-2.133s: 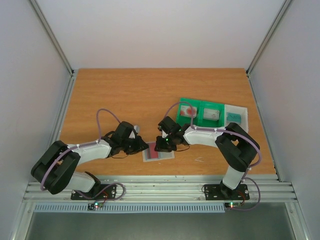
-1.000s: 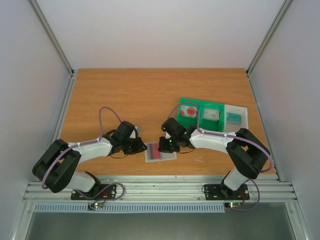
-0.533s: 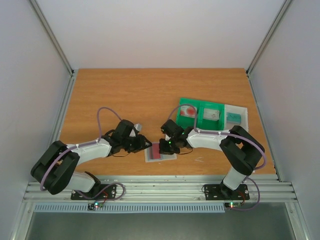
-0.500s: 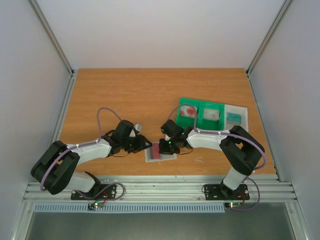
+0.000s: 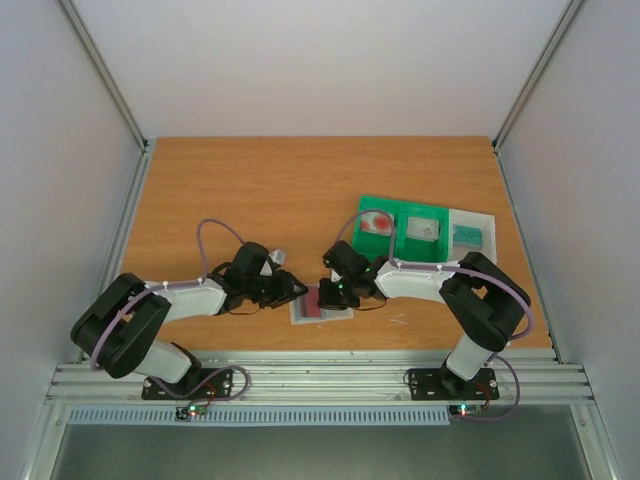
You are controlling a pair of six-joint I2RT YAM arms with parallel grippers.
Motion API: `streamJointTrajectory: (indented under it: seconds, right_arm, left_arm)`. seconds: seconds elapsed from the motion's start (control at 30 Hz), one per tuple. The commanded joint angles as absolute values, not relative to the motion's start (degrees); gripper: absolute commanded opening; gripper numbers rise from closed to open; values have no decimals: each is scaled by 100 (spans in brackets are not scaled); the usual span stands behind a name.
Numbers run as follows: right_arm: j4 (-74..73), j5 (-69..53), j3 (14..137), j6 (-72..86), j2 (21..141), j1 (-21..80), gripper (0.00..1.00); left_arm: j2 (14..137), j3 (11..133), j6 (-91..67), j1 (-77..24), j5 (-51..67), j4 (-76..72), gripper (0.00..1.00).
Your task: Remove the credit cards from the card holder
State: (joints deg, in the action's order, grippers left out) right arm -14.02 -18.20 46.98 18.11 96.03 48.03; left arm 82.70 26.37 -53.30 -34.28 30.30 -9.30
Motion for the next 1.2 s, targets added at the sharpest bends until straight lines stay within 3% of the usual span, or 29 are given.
streamJointTrajectory:
  seconds: [0.0,0.1,0.2,0.33,0.6,1.17]
  right_arm:
    - [-1537,-1547,4546,1829,9650,4852,1]
    - [-1487,-1586,4529,1852,9650,4852,1]
    - [-1233,-1759,4429,1923,9650,4850,1]
    - [-800,-2043,4267,2148,9695,4892,1]
    - [-547,-2160,4239,2345,10006,4913,1]
    - [-564,-2098,4142,2300,9983,4913,1]
  left_arm:
    - [8316,2542,-5419,-3408,3110,-1404,37]
    - [8209,2515,-5440,-3410,3054,-1345,35]
    - [7996,2454,-5445,-3410,2929,-1289,25]
    - [7630,2685,-5258,-3410,2370,-89,24]
    - [7122,2663,-5473,-3409,2418,108,40]
    - [7466,2371,-5609,-3410,2877,-982,50]
